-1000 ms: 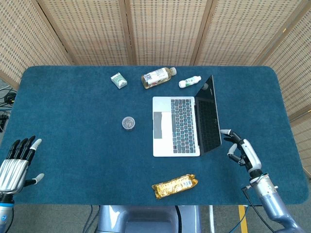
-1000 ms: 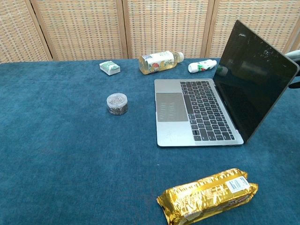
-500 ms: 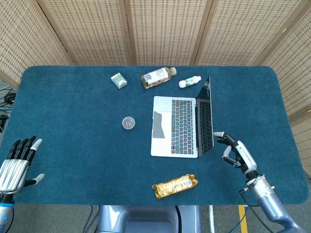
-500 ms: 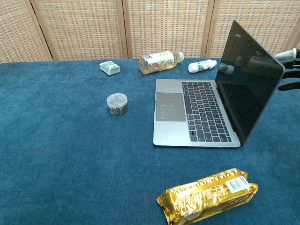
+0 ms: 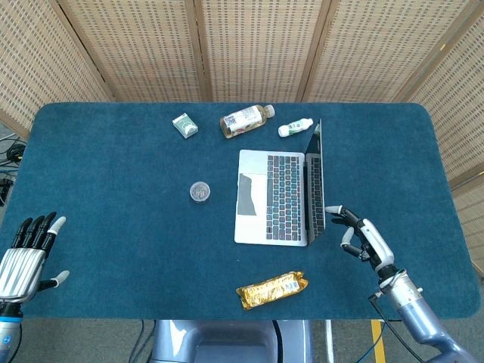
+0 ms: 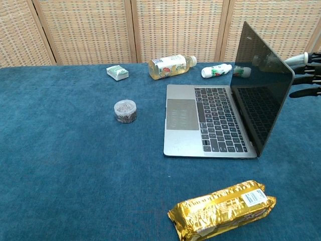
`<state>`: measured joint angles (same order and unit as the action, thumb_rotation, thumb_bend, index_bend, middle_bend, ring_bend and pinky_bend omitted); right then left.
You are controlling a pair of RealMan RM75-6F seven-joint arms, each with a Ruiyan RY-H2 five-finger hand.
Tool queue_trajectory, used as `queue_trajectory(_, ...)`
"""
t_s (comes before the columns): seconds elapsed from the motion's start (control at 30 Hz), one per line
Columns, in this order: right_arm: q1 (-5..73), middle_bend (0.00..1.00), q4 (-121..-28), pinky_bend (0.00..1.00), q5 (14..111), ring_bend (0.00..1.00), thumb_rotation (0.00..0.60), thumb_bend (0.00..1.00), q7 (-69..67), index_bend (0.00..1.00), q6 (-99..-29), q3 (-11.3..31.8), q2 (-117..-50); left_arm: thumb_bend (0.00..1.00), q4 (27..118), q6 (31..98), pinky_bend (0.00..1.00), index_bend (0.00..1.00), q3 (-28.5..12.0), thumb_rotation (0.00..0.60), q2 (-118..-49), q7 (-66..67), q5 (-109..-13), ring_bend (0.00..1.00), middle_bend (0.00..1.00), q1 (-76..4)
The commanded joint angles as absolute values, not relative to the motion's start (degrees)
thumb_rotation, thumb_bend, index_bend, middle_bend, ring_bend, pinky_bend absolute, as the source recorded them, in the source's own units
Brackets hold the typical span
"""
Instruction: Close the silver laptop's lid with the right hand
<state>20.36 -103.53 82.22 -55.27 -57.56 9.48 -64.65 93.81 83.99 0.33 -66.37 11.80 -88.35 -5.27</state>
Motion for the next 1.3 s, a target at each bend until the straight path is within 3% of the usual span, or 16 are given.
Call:
queue_trajectory(0.03,20.7,0.21,-103.9,0.17,82.6,0.15,0.6,1.0,-55.1,0.24,-57.6,9.2,-64.5,0.01,93.8,84.0,0.0,0.0,0.3,0.6,-66.4,11.8,-88.4,0.0,0.0,-5.3)
queue_trajectory(1.3,26.4,0.21,-105.1,0.17,78.6,0.15,0.6,1.0,-48.1,0.24,-53.0,8.7,-68.2,0.01,93.8,83.6,0.0,0.0,0.7,0.6,-66.4,11.6,-88.9,0.0,0.0,-5.4)
